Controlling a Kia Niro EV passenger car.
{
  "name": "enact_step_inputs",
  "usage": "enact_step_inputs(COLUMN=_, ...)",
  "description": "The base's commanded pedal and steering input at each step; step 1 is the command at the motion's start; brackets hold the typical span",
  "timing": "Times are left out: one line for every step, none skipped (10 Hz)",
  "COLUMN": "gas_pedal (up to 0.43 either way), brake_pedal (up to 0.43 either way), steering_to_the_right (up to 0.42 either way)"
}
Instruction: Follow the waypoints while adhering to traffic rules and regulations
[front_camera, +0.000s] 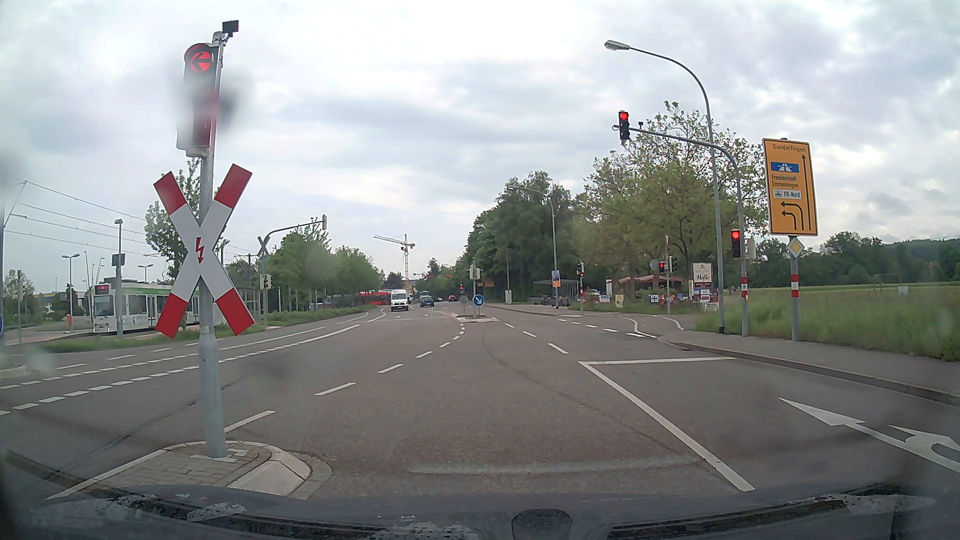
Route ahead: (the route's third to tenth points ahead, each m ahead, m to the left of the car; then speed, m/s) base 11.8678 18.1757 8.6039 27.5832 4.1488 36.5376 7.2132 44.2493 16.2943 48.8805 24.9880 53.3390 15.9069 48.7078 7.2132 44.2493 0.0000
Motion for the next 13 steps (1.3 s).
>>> enact_step_inputs(gas_pedal=0.0, brake_pedal=0.201, steering_to_the_right=0.009)
enact_step_inputs(gas_pedal=0.0, brake_pedal=0.201, steering_to_the_right=0.009)
enact_step_inputs(gas_pedal=0.0, brake_pedal=0.201, steering_to_the_right=0.009)
enact_step_inputs(gas_pedal=0.0, brake_pedal=0.201, steering_to_the_right=0.009)
enact_step_inputs(gas_pedal=0.0, brake_pedal=0.201, steering_to_the_right=0.009)
enact_step_inputs(gas_pedal=0.0, brake_pedal=0.201, steering_to_the_right=0.009)
enact_step_inputs(gas_pedal=0.0, brake_pedal=0.201, steering_to_the_right=0.009)
enact_step_inputs(gas_pedal=0.0, brake_pedal=0.201, steering_to_the_right=0.009)
enact_step_inputs(gas_pedal=0.0, brake_pedal=0.201, steering_to_the_right=0.009)
enact_step_inputs(gas_pedal=0.0, brake_pedal=0.201, steering_to_the_right=0.009)
enact_step_inputs(gas_pedal=0.0, brake_pedal=0.201, steering_to_the_right=0.01)
enact_step_inputs(gas_pedal=0.0, brake_pedal=0.201, steering_to_the_right=0.009)
enact_step_inputs(gas_pedal=0.0, brake_pedal=0.201, steering_to_the_right=0.009)
